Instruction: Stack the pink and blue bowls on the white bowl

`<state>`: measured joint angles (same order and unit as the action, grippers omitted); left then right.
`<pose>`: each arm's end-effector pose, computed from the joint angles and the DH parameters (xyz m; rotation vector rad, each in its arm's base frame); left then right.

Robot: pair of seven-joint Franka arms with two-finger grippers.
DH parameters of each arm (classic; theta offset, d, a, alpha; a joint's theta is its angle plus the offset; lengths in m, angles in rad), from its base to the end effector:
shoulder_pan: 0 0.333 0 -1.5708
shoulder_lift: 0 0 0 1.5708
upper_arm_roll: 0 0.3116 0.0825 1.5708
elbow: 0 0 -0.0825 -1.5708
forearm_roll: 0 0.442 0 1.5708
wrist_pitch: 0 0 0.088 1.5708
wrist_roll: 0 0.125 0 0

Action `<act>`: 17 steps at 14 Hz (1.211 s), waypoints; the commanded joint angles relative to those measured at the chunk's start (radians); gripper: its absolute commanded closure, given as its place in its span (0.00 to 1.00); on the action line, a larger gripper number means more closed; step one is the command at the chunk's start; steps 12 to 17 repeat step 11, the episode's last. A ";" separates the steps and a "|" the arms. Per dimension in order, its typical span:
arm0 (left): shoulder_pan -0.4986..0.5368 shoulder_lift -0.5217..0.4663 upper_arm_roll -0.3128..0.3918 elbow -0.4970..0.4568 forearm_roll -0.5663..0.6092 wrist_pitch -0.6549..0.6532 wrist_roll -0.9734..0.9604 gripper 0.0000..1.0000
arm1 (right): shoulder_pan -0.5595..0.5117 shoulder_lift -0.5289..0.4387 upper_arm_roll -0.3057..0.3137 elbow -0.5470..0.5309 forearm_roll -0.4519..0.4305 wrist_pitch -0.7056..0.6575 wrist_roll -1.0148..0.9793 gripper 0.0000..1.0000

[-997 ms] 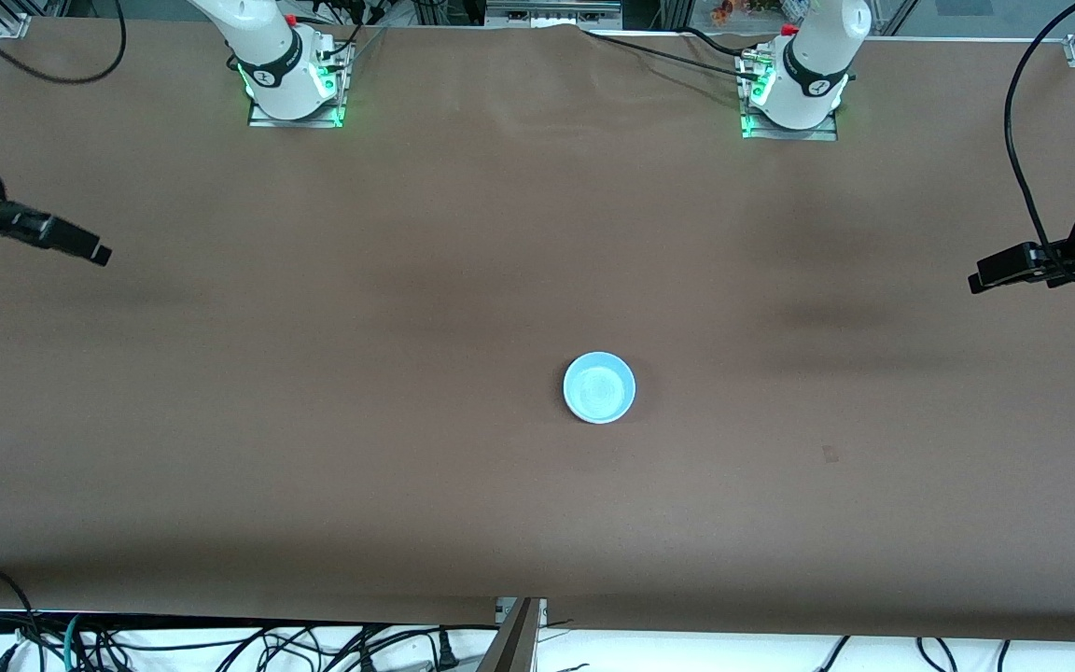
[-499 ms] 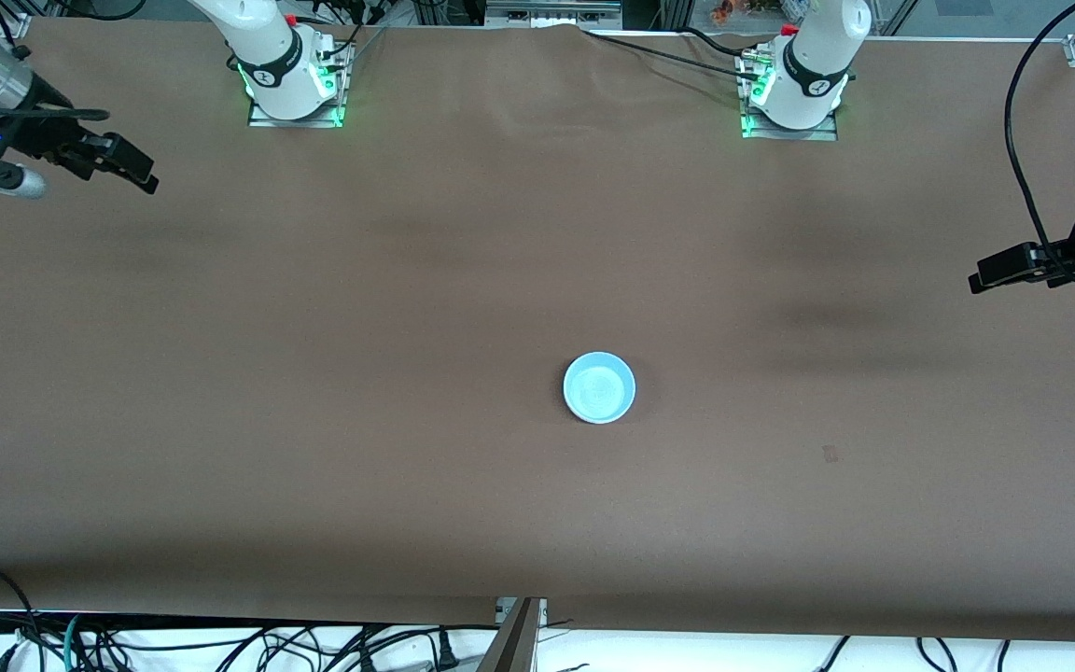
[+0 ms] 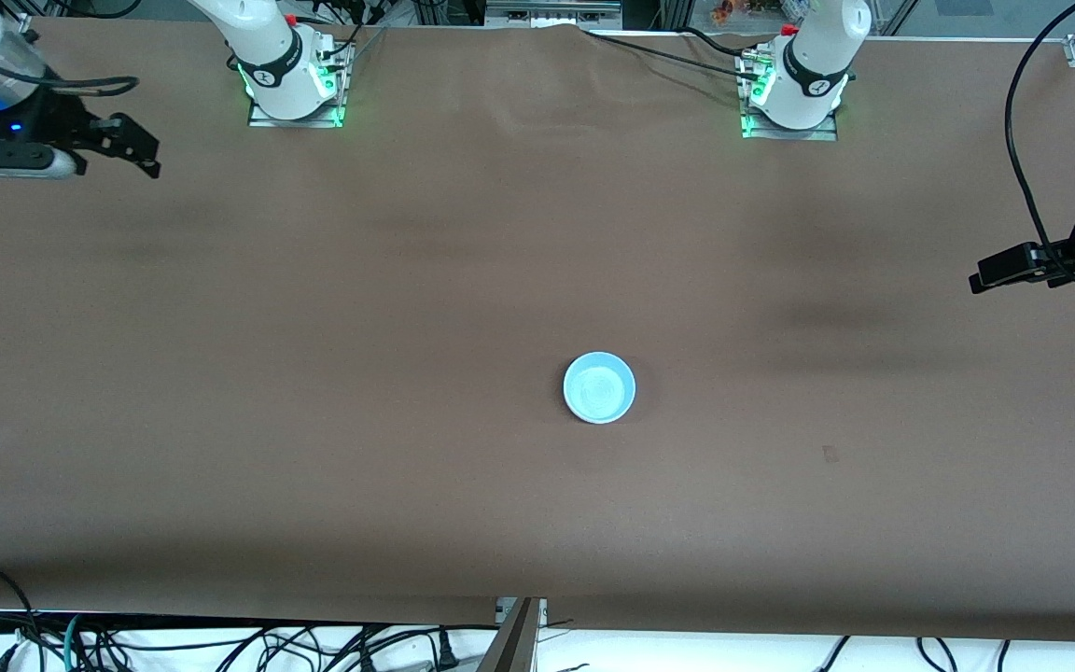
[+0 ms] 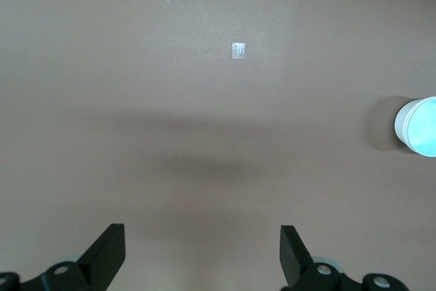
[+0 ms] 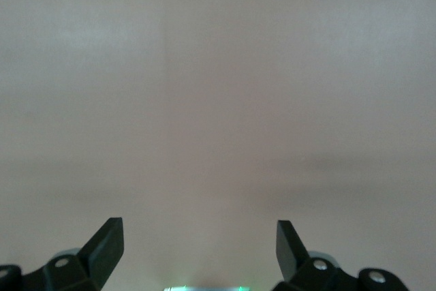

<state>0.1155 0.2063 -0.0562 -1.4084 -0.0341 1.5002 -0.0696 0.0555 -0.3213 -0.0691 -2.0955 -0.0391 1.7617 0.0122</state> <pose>0.6618 0.0381 0.5502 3.0850 0.1992 -0.1770 0.5159 -0.0134 0.5197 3.1249 -0.0226 -0.0205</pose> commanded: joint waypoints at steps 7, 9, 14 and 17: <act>-0.004 0.005 0.001 0.017 0.019 -0.014 0.022 0.00 | 0.003 0.065 -0.055 0.052 0.087 0.036 -0.028 0.01; -0.007 0.005 0.001 0.016 0.019 -0.014 0.022 0.00 | 0.003 0.080 -0.055 0.074 0.088 0.035 -0.027 0.01; -0.005 0.005 0.001 0.017 0.019 -0.014 0.022 0.00 | 0.003 0.091 -0.055 0.086 0.087 0.033 -0.028 0.01; -0.005 0.005 0.001 0.017 0.019 -0.014 0.022 0.00 | 0.003 0.091 -0.055 0.086 0.087 0.033 -0.028 0.01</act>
